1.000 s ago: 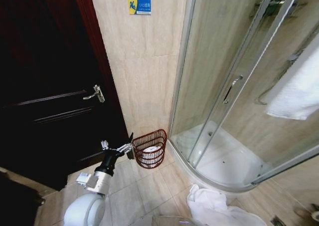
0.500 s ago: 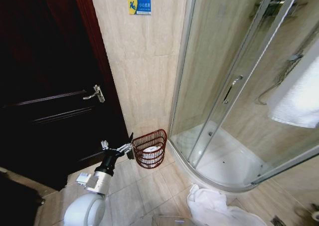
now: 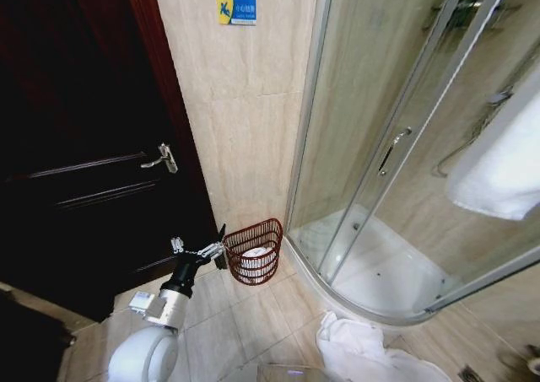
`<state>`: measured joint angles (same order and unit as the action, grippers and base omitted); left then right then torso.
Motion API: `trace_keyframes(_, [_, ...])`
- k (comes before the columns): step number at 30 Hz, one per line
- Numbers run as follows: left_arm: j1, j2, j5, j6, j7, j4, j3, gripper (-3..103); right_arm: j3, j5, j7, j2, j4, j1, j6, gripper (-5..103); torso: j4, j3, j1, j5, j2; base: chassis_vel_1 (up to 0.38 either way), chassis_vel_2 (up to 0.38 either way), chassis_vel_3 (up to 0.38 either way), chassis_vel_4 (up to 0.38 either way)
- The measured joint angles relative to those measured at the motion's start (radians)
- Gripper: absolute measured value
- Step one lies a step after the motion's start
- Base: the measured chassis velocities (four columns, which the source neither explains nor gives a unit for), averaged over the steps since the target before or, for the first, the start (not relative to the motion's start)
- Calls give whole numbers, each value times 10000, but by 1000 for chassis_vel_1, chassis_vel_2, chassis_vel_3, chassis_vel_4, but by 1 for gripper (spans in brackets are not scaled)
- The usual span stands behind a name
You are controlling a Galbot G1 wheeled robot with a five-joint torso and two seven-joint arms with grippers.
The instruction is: Discard the used towel into the hamper.
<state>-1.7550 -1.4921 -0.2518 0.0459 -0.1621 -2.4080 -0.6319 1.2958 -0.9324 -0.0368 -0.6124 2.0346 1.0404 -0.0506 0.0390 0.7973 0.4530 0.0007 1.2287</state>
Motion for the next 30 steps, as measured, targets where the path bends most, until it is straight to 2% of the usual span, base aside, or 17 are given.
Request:
trace_keyframes(4, [0, -1, 0, 0, 0, 0, 0, 100, 752, -36, 148, -471, 487, 1086, 130, 7, 4, 0, 0, -9, 0, 0, 0, 0, 0])
trace_keyframes(11, [0, 0, 0, 0, 0, 0, 0, 100, 1439, -36, 373, -1202, 1130, 2425, 365, 7, 3, 0, 0, -6, 0, 0, 0, 0, 0])
trace_keyframes(13, [1, 0, 0, 0, -1, 0, 0, 100, 1560, 22, 445, -1650, 1414, 2871, 521, 7, 4, 0, 0, -13, 1, 0, 0, 0, 0])
trace_keyframes(15, [0, 1, 0, 0, 0, 0, -1, 100, 1569, 79, 461, -1915, 1562, 3088, 645, 7, 4, 0, 0, -8, 1, 0, 0, 0, 0])
trace_keyframes(18, [0, 0, 0, 0, 0, 0, 0, 100, 1511, 337, 588, -2912, 2022, 3655, 1019, 7, 3, 0, 0, -12, 1, 0, 0, 0, 0])
trace_keyframes(20, [1, -1, 0, 0, 0, 0, 0, 100, 1483, 407, 627, -3087, 2084, 3741, 1096, 7, 3, 0, 0, -13, 1, 0, 0, 0, 0])
trace_keyframes(23, [0, 0, 0, 0, 0, 0, 0, 100, 1244, 903, 893, -4027, 2360, 4176, 1535, 7, 3, 1, 0, 0, 0, 0, 0, 0, 0])
trace_keyframes(30, [0, -1, 0, 0, 0, 0, 0, 100, 704, 1775, 1193, -4991, 2713, 4640, 2126, 7, 4, 1, 0, -9, 0, 0, 0, 0, 0])
